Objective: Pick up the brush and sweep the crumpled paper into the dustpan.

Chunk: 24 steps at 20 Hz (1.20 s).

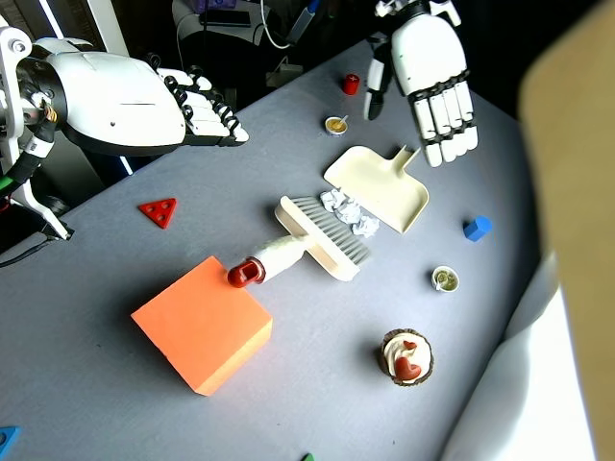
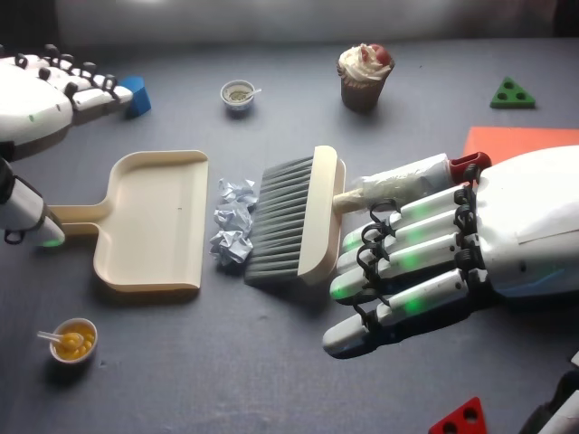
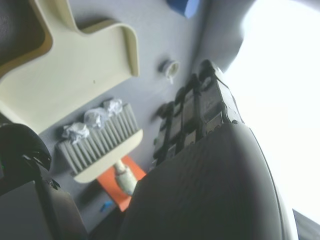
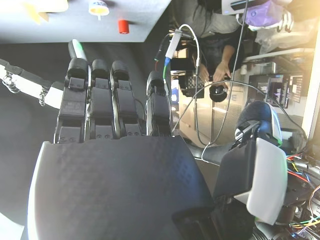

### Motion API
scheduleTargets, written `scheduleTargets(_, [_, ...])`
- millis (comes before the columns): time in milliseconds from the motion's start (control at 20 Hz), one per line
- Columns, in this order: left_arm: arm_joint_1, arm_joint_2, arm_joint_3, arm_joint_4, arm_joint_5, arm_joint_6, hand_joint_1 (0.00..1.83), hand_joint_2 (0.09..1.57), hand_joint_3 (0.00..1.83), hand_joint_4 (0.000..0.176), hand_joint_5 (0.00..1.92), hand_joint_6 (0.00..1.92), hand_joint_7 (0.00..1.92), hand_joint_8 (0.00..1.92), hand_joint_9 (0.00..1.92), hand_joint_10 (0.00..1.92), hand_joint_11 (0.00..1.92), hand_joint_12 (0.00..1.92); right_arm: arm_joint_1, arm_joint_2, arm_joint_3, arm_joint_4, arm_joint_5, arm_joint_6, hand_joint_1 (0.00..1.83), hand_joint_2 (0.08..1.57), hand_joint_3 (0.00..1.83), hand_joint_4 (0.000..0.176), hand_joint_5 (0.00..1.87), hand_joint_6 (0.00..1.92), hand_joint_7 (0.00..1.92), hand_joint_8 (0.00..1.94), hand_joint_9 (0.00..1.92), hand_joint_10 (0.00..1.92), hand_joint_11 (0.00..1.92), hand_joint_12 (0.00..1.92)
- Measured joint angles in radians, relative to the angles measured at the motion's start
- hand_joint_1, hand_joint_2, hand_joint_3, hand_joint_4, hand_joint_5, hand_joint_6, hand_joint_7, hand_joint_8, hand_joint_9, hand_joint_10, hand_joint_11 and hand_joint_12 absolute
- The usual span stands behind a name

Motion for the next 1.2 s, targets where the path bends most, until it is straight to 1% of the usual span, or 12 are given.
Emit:
scheduleTargets(50, [0.001, -0.001, 0.005, -0.040, -0.005, 0.030, 0.97, 0.88, 0.01, 0.000, 0.13, 0.02, 0.09, 0.01, 0.10, 0.01, 0.08, 0.07, 0.000, 0.000, 0.000, 0.000, 0.000, 0.000, 0.00, 0.86, 0.00, 0.000, 0.10, 0.01, 0.11, 0.01, 0.12, 0.01, 0.10, 0.02])
scheduleTargets(100, [0.002, -0.009, 0.014, -0.078, -0.012, 0.056, 0.94, 0.90, 0.00, 0.011, 0.16, 0.01, 0.12, 0.01, 0.13, 0.01, 0.09, 0.07, 0.000, 0.000, 0.000, 0.000, 0.000, 0.000, 0.00, 0.86, 0.00, 0.000, 0.10, 0.01, 0.11, 0.01, 0.11, 0.01, 0.10, 0.02])
scheduleTargets(350, [0.033, -0.029, 0.029, -0.122, -0.045, 0.060, 0.92, 0.93, 0.01, 0.043, 0.30, 0.01, 0.18, 0.00, 0.14, 0.00, 0.09, 0.07, 0.000, 0.000, -0.006, 0.001, -0.001, 0.000, 0.00, 0.87, 0.00, 0.000, 0.10, 0.00, 0.11, 0.00, 0.12, 0.00, 0.10, 0.01])
scheduleTargets(450, [0.043, -0.043, 0.045, -0.132, -0.062, 0.060, 0.91, 0.93, 0.01, 0.041, 0.32, 0.02, 0.19, 0.01, 0.15, 0.00, 0.10, 0.07, 0.000, 0.000, -0.006, 0.000, -0.001, 0.000, 0.00, 0.88, 0.01, 0.000, 0.10, 0.00, 0.10, 0.00, 0.11, 0.00, 0.10, 0.01])
scheduleTargets(500, [0.043, -0.043, 0.048, -0.132, -0.061, 0.060, 0.90, 0.93, 0.01, 0.050, 0.32, 0.02, 0.20, 0.01, 0.15, 0.00, 0.10, 0.07, 0.000, 0.000, -0.006, 0.001, -0.001, 0.000, 0.00, 0.88, 0.01, 0.000, 0.10, 0.00, 0.11, 0.01, 0.13, 0.01, 0.12, 0.02])
scheduleTargets(600, [0.053, -0.050, 0.064, -0.129, -0.072, 0.063, 0.89, 0.93, 0.01, 0.052, 0.32, 0.01, 0.20, 0.01, 0.15, 0.00, 0.10, 0.07, 0.000, 0.000, -0.006, 0.000, -0.002, 0.000, 0.00, 0.88, 0.01, 0.000, 0.10, 0.00, 0.12, 0.01, 0.13, 0.01, 0.12, 0.02])
scheduleTargets(650, [0.061, -0.052, 0.067, -0.132, -0.078, 0.063, 0.90, 0.93, 0.00, 0.045, 0.36, 0.02, 0.22, 0.01, 0.16, 0.01, 0.12, 0.07, 0.000, 0.000, -0.006, 0.001, -0.001, 0.000, 0.00, 0.89, 0.01, 0.000, 0.08, 0.00, 0.09, 0.00, 0.10, 0.00, 0.08, 0.00])
scheduleTargets(750, [0.077, -0.060, 0.069, -0.132, -0.082, 0.063, 0.89, 0.97, 0.01, 0.047, 0.42, 0.01, 0.25, 0.01, 0.18, 0.00, 0.13, 0.08, 0.000, 0.000, -0.006, 0.000, -0.003, 0.000, 0.00, 0.91, 0.01, 0.000, 0.09, 0.01, 0.10, 0.01, 0.11, 0.01, 0.09, 0.01])
scheduleTargets(850, [0.092, -0.070, 0.073, -0.132, -0.086, 0.053, 0.86, 0.98, 0.01, 0.061, 0.45, 0.01, 0.26, 0.01, 0.19, 0.00, 0.14, 0.08, 0.000, 0.000, -0.006, 0.002, -0.006, 0.000, 0.00, 0.90, 0.01, 0.000, 0.11, 0.01, 0.11, 0.01, 0.11, 0.01, 0.10, 0.01])
scheduleTargets(1000, [0.113, -0.082, 0.076, -0.094, -0.109, -0.008, 0.86, 0.98, 0.00, 0.057, 0.45, 0.01, 0.26, 0.00, 0.17, 0.00, 0.12, 0.07, 0.000, 0.000, -0.006, 0.002, -0.009, 0.000, 0.00, 0.91, 0.01, 0.000, 0.09, 0.00, 0.09, 0.00, 0.10, 0.01, 0.09, 0.01])
scheduleTargets(1100, [0.128, -0.092, 0.083, -0.069, -0.129, -0.040, 0.84, 0.99, 0.01, 0.071, 0.47, 0.01, 0.27, 0.01, 0.18, 0.00, 0.14, 0.08, 0.000, 0.000, -0.008, 0.003, -0.009, 0.000, 0.00, 0.91, 0.01, 0.000, 0.08, 0.00, 0.09, 0.00, 0.10, 0.01, 0.09, 0.01])
scheduleTargets(1200, [0.140, -0.101, 0.090, -0.060, -0.144, -0.050, 0.85, 0.98, 0.00, 0.072, 0.49, 0.01, 0.28, 0.01, 0.19, 0.00, 0.14, 0.08, 0.000, 0.000, -0.008, 0.002, -0.009, 0.000, 0.00, 0.92, 0.00, 0.000, 0.10, 0.00, 0.11, 0.00, 0.12, 0.00, 0.10, 0.01])
